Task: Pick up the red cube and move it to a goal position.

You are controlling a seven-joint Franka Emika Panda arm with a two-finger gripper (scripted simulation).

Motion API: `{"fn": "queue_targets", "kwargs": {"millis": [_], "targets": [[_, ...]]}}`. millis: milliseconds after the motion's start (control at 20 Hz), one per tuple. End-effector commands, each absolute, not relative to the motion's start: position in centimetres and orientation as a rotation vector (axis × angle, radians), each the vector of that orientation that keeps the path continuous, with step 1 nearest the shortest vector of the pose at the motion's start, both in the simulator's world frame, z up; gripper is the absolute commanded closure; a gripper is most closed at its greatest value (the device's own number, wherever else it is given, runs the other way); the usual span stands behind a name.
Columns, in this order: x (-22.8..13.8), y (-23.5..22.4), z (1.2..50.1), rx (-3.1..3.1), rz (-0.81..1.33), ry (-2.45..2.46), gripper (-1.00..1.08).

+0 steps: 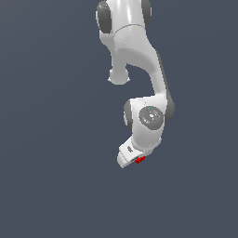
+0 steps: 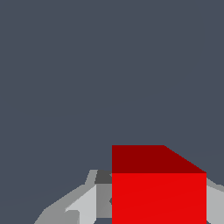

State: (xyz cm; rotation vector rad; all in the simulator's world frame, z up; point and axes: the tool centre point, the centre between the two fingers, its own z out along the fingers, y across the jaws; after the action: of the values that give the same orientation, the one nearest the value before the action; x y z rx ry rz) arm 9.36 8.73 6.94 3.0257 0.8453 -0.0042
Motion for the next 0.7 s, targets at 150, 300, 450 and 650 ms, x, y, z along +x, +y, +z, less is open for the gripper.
{"fn": "queue_targets", "kwargs": {"millis": [150, 300, 450, 650], "targets": [[9.2, 8.1, 12.6, 3.025, -0.001, 0.845, 1.08], [9.2, 7.8, 16.1, 3.025, 0.0, 0.846, 1.08], [9.1, 7.5, 19.6, 3.025, 0.0, 0.846, 1.08], [9.0, 7.1, 24.1, 3.025, 0.0, 0.847, 1.08]]}}
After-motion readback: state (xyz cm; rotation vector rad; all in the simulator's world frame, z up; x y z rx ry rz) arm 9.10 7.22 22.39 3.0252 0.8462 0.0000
